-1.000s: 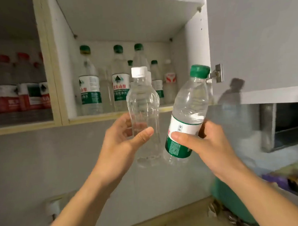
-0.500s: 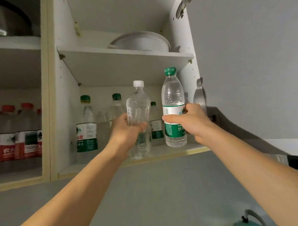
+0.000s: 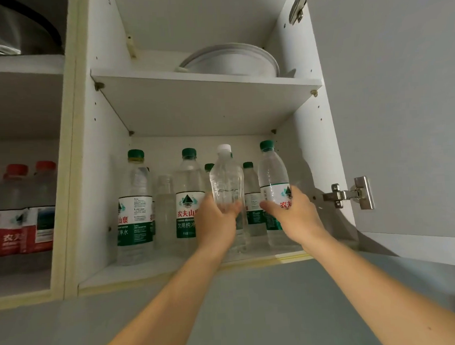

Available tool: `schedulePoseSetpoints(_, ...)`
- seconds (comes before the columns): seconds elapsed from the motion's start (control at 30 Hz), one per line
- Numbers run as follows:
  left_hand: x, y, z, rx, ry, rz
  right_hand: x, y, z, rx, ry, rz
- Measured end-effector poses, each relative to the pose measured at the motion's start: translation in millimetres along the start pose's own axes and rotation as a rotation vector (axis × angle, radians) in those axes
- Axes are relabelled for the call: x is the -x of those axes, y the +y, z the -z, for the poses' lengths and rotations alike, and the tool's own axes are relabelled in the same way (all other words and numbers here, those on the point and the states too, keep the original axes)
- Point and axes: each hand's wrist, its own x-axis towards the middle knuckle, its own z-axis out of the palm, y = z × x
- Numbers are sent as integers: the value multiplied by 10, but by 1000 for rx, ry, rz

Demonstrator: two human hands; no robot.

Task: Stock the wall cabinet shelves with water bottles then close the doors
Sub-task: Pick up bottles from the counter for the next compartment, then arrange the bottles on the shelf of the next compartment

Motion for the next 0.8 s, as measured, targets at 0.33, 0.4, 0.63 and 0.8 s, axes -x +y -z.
schedulePoseSetpoints(0.33, -10, 31, -165, -64, -6, 37, 92, 84, -57, 97, 30, 54)
schedulePoseSetpoints(0.4, 36, 40, -154, -133, -12, 37, 140, 69, -52, 106, 48, 72)
schedulePoseSetpoints(0.63, 423, 103, 99, -241, 69, -97, 650, -43, -91, 7, 339, 369)
schedulePoseSetpoints(0.8, 1081, -15, 616, -162, 132, -398, 1445, 138, -345, -85, 383, 681)
